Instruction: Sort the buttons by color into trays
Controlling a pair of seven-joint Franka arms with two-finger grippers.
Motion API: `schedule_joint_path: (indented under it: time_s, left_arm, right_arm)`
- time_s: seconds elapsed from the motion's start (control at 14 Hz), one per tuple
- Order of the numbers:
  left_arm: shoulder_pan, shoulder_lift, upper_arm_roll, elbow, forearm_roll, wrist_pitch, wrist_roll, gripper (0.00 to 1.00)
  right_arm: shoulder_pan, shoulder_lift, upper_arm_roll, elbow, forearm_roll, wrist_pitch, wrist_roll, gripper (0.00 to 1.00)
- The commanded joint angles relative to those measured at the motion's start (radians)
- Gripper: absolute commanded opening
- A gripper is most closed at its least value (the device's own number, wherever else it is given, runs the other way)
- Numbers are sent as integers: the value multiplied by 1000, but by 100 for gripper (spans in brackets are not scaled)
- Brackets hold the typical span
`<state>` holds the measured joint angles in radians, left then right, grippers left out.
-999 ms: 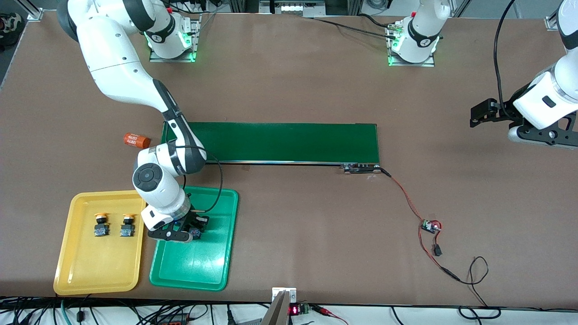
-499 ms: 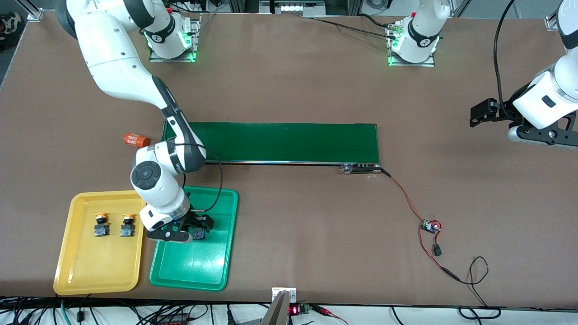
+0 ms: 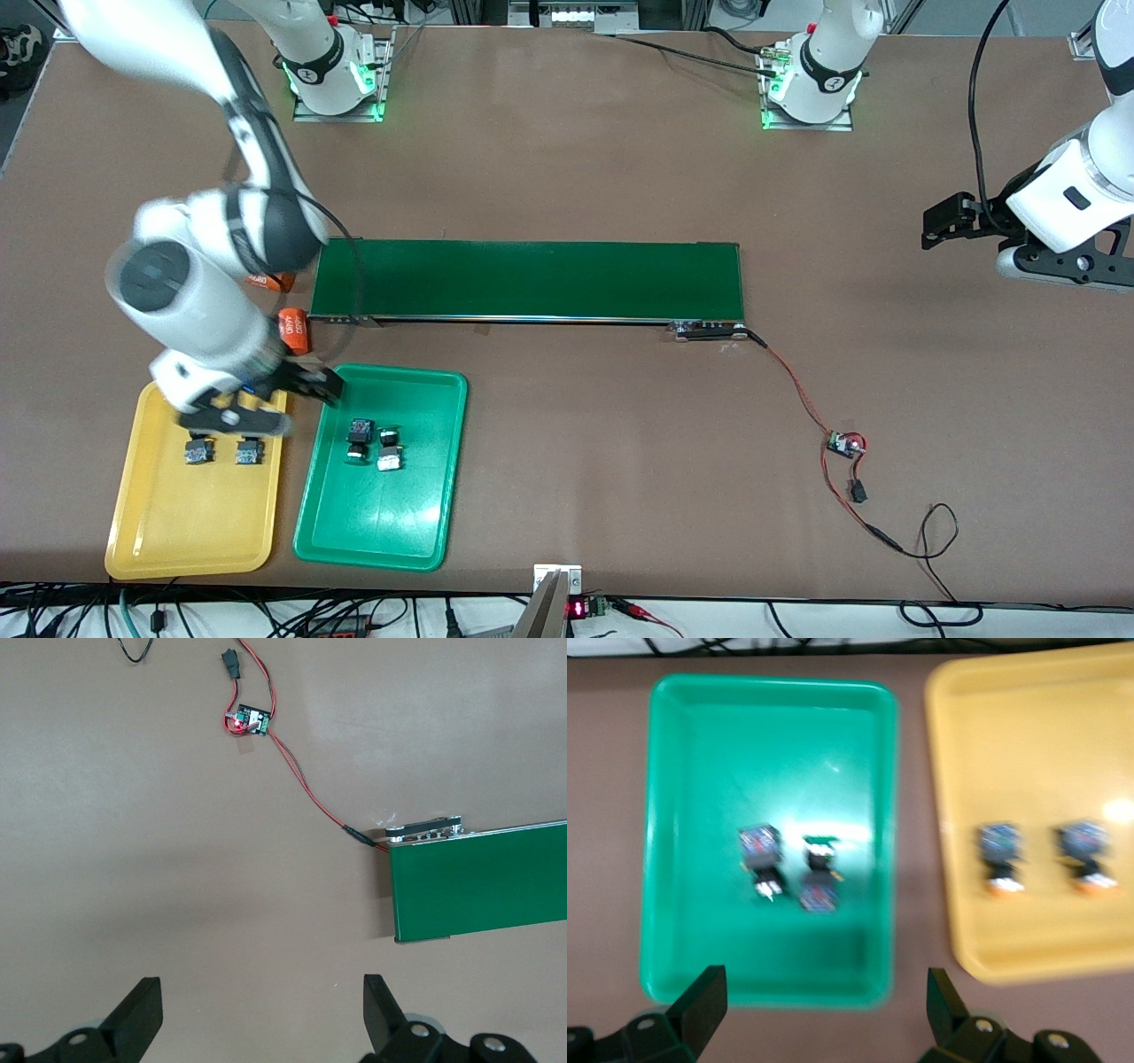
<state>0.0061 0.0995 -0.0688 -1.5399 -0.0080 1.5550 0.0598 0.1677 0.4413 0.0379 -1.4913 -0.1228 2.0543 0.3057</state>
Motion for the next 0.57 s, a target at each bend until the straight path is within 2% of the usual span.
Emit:
schedule_joint_path:
  time_s: [0.0, 0.29, 0.5]
  left_arm:
    - [3, -4, -5, 14, 3, -16, 2, 100]
    - [3, -4, -5, 14, 5, -18, 2, 100]
    - [3, -11, -3, 12, 5, -18, 2, 100]
  right_arm:
    - [-94, -206, 48, -119, 6, -153, -55, 100]
    - [-195, -364, 53, -139, 20, -366, -149, 100]
    - [-292, -478, 53, -188, 80, -442, -190, 100]
